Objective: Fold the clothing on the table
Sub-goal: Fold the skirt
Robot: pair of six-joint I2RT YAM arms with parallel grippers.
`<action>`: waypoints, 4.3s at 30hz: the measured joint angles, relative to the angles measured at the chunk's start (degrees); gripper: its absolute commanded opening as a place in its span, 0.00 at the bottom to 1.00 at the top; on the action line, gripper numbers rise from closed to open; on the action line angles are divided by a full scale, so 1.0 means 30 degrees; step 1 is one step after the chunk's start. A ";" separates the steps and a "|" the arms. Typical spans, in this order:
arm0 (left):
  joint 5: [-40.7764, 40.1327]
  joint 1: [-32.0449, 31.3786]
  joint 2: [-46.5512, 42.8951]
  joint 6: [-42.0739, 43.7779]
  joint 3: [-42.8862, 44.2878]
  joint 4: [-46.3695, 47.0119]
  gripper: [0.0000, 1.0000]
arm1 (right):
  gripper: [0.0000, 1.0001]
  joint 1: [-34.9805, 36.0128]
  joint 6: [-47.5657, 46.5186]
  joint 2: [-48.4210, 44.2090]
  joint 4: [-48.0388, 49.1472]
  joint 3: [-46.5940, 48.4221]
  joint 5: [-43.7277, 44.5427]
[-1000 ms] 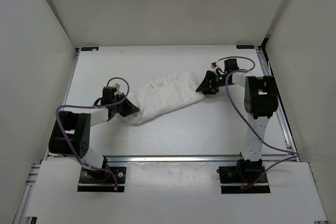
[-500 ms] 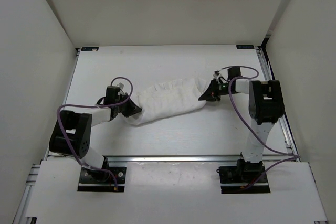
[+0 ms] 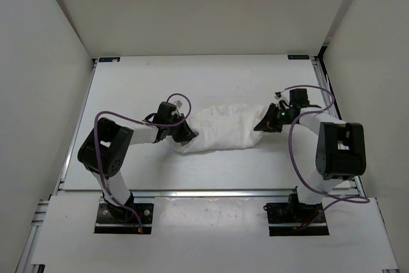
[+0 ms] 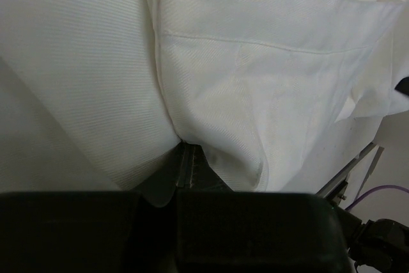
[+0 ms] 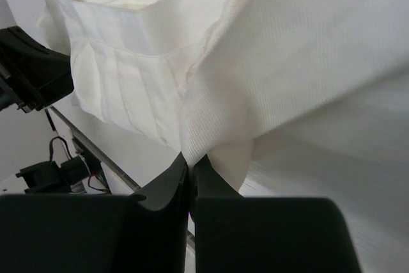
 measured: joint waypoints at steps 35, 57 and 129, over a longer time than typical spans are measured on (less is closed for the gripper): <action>0.0321 0.2390 -0.1574 -0.0131 -0.1457 -0.0036 0.00 | 0.00 0.6105 -0.3504 0.5960 -0.7082 1.3143 0.1632; 0.4954 -0.0488 -0.0765 -0.2229 0.4889 0.2273 0.00 | 0.00 0.2601 -0.0699 0.4663 -0.4218 0.6798 0.3322; 0.0648 0.1596 0.0867 -0.1078 -0.0007 0.1887 0.00 | 0.46 0.8393 -0.3628 0.8131 -1.0076 1.5365 -0.3322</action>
